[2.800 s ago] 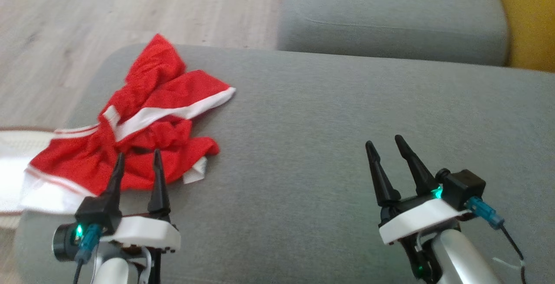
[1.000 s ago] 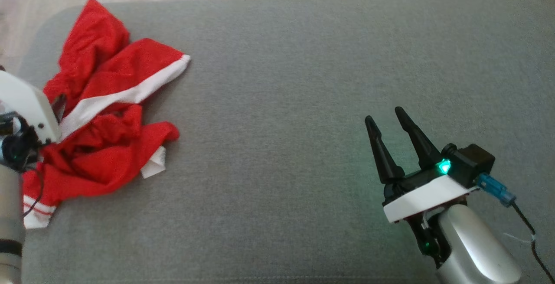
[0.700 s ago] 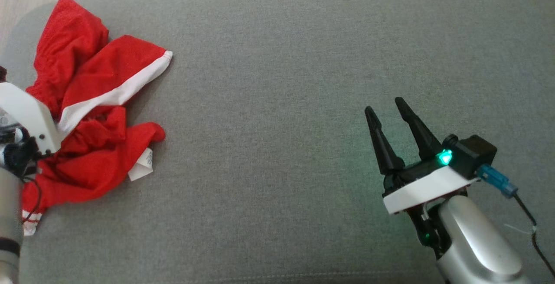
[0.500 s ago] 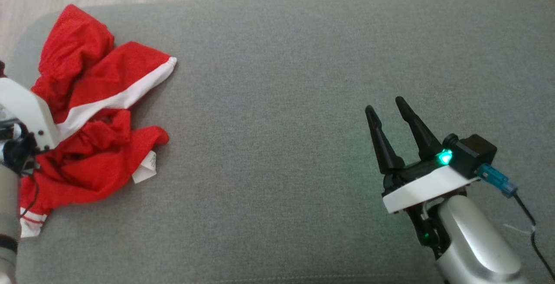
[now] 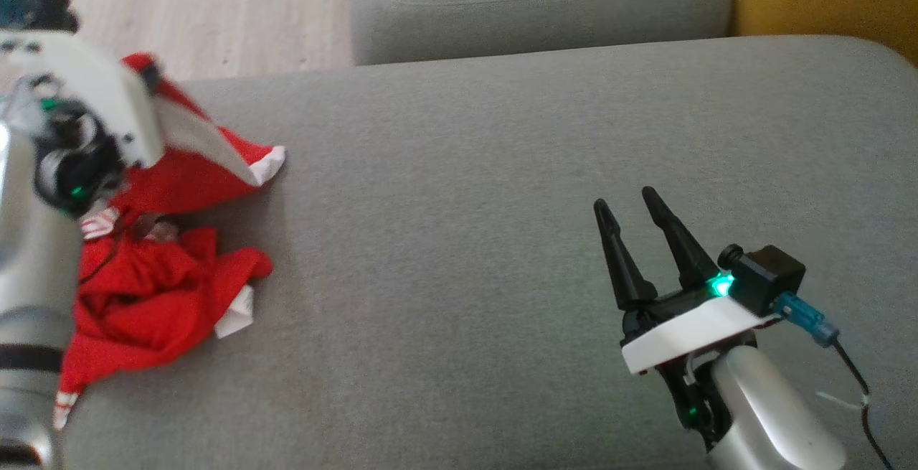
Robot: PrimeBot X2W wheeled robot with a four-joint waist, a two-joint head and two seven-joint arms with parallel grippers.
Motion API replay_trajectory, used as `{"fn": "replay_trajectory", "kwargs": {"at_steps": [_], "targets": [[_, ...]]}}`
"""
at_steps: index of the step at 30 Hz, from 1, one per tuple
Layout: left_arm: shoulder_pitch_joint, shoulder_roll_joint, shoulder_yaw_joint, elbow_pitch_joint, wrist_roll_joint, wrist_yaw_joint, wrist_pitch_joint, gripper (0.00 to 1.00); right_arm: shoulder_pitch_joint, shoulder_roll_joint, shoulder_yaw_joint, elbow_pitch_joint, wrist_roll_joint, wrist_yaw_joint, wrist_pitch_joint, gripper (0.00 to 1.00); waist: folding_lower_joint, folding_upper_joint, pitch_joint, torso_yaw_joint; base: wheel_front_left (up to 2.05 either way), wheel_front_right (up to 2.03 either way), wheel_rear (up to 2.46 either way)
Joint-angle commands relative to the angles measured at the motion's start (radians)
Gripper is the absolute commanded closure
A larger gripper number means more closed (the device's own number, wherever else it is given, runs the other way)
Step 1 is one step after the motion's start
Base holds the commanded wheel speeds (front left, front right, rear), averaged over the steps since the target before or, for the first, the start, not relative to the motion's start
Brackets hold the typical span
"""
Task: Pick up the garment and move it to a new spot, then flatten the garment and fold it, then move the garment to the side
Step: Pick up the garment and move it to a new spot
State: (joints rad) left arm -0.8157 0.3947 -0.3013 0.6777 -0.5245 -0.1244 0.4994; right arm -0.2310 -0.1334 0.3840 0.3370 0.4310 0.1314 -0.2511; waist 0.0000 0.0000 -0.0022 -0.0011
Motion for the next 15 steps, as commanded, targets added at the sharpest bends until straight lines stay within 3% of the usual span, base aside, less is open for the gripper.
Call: {"fn": "replay_trajectory", "kwargs": {"at_steps": [1, 15], "targets": [[-0.097, 0.017, 0.016, -0.078, -0.042, -0.006, 0.007, 1.00, -0.025, 0.012, 0.010, -0.030, -0.003, -0.001, -0.011, 0.00, 0.0000, 0.0000, -0.016, -0.034, 0.00, 0.00, 0.00], [-0.128, -0.178, -0.006, -0.411, -0.362, -0.006, -0.025, 1.00, -0.027, 0.006, -0.041, -0.051, -0.019, -0.001, -0.011, 0.00, 0.0000, 0.0000, -0.007, -0.157, 0.00, 0.00, 0.00]]}}
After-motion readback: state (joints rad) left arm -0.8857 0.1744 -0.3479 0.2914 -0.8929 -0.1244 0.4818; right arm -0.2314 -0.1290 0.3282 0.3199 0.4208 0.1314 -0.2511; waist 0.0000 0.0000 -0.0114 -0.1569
